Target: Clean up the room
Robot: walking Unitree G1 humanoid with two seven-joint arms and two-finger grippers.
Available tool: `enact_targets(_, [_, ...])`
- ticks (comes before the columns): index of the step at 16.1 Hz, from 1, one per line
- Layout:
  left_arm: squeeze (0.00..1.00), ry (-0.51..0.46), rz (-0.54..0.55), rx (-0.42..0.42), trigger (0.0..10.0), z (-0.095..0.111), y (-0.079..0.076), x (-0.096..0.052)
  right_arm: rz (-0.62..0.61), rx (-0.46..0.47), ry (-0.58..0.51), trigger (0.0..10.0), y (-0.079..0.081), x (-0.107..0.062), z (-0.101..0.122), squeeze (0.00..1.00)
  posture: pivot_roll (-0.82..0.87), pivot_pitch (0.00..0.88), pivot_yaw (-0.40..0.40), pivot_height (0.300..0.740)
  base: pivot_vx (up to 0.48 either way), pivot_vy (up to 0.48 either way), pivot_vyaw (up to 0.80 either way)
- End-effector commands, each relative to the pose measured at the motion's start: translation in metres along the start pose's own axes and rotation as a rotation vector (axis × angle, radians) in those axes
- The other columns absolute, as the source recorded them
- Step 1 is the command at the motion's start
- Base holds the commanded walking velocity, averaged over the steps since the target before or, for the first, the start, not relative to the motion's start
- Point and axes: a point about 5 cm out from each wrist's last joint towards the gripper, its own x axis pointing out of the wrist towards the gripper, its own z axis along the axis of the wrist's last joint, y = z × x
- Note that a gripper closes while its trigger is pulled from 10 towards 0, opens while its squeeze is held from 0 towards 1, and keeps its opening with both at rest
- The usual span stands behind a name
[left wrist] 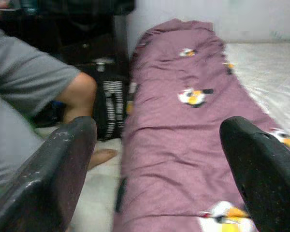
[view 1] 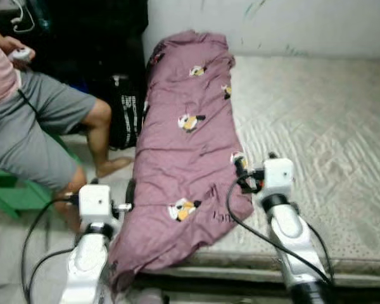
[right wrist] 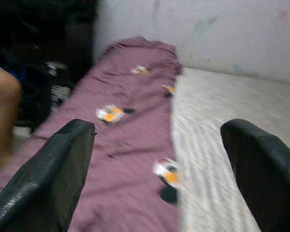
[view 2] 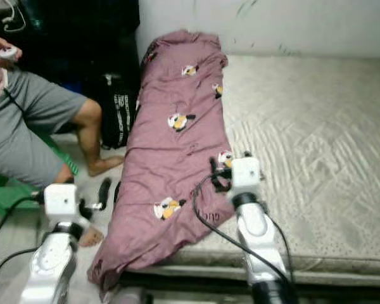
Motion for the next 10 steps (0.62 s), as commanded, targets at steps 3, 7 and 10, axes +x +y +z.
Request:
enact_targets(3, [0.0, 0.006, 0.008, 0.017, 10.0, 0.0, -0.0014, 0.0015, -0.028, 0.0, 0.0, 10.0, -0.0073, 0.0001, 0.0017, 0.0, 0.02, 0.0, 0.029, 0.74, 0.0, 0.0, 0.0])
enact_targets(7, [0.0, 0.001, 0.013, 0.018, 10.0, 0.0007, -0.0009, 0.0023, -0.039, 0.006, 0.011, 10.0, -0.0079, -0.0018, 0.0008, 0.0, 0.02, 0.0, 0.031, 0.74, 0.0, 0.0, -0.2])
enact_targets(10, [0.0, -0.004, 0.013, 0.021, 10.0, 0.0018, -0.0014, 0.0049, -0.042, 0.007, 0.009, 10.0, -0.0088, -0.0004, 0.002, 0.0, 0.01, 0.0, 0.034, 0.74, 0.0, 0.0, -0.8])
